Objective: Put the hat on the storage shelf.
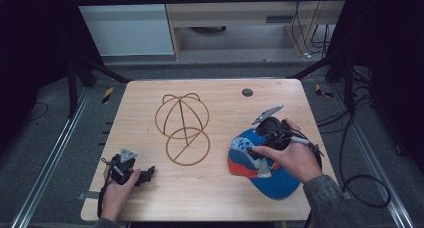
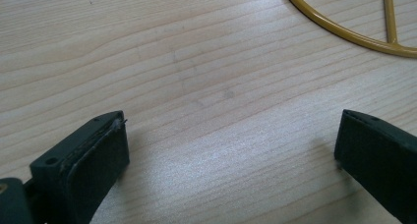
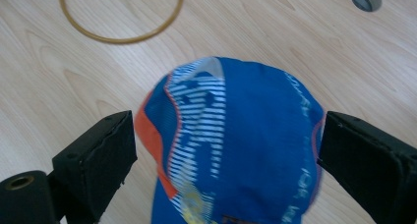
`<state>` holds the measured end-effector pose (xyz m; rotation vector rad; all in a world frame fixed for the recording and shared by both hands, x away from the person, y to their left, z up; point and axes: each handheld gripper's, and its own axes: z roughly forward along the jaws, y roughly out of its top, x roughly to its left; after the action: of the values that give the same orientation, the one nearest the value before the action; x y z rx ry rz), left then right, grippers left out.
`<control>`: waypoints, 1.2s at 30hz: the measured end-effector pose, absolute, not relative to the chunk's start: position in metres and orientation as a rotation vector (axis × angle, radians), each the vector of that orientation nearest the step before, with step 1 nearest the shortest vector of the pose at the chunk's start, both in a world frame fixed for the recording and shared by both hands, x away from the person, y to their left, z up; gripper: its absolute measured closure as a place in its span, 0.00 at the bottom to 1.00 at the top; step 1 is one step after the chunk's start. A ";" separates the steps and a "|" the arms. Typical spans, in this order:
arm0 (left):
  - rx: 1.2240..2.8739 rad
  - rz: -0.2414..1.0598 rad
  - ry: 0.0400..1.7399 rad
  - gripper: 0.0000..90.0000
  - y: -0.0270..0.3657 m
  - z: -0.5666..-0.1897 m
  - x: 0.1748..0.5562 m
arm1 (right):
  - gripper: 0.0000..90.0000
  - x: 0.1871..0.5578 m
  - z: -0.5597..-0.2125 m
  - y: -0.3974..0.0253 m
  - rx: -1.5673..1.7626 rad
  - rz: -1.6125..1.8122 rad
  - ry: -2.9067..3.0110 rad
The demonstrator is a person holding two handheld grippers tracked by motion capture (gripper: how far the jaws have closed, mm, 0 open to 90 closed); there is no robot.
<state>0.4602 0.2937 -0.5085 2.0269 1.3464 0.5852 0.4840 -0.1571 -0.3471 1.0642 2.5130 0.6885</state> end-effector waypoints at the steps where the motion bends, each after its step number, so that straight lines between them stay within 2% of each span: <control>1: 2.027 0.585 1.346 0.00 0.294 -0.509 0.460 | 0.08 0.484 -0.347 -0.157 1.064 0.688 2.513; 14: 2.022 0.583 1.343 0.00 0.294 -0.509 0.460 | 0.09 0.504 -0.340 -0.171 1.122 0.601 2.550; 24: 2.026 0.580 1.337 0.00 0.294 -0.509 0.460 | 0.15 0.518 -0.356 -0.164 1.159 0.545 2.590; 36: 2.032 0.576 1.326 0.00 0.293 -0.509 0.460 | 0.13 0.530 -0.379 -0.159 1.195 0.504 2.639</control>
<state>0.4603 0.2932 -0.5088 2.0323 1.3264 0.5764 0.5300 -0.1592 -0.3790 1.1947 2.6388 0.5037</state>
